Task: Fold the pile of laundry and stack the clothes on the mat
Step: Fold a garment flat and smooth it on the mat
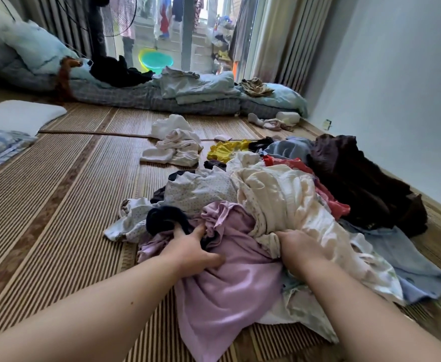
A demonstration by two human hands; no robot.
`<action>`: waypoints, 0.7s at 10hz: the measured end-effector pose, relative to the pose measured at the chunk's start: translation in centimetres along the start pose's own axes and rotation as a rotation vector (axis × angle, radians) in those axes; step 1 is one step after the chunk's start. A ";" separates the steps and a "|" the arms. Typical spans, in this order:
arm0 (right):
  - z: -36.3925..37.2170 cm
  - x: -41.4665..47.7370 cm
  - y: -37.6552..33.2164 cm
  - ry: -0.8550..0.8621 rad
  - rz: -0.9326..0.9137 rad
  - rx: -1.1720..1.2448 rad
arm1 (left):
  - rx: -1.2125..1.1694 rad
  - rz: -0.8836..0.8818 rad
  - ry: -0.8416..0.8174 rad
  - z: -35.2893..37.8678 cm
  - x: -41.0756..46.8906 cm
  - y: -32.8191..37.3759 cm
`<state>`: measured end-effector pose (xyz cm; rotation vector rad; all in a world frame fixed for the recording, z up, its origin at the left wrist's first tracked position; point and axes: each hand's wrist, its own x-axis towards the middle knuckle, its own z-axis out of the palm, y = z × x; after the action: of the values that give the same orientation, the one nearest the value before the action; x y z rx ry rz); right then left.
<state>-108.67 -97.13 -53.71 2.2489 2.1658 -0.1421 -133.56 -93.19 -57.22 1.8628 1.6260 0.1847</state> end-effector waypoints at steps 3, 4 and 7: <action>-0.2 -0.2 1.1 -0.026 0.073 0.140 | 0.043 0.053 -0.083 -1.9 0.1 1.7; -1.7 -0.7 0.6 0.005 0.022 0.539 | 0.033 0.102 -0.106 -3.1 -0.7 1.1; -13.5 -3.6 -5.7 0.390 -0.089 1.023 | -0.401 0.275 0.047 -5.8 -6.7 4.6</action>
<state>-113.80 -99.45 -39.73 2.7953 2.8156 -1.1369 -134.08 -97.30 -48.19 1.7632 1.2432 0.6290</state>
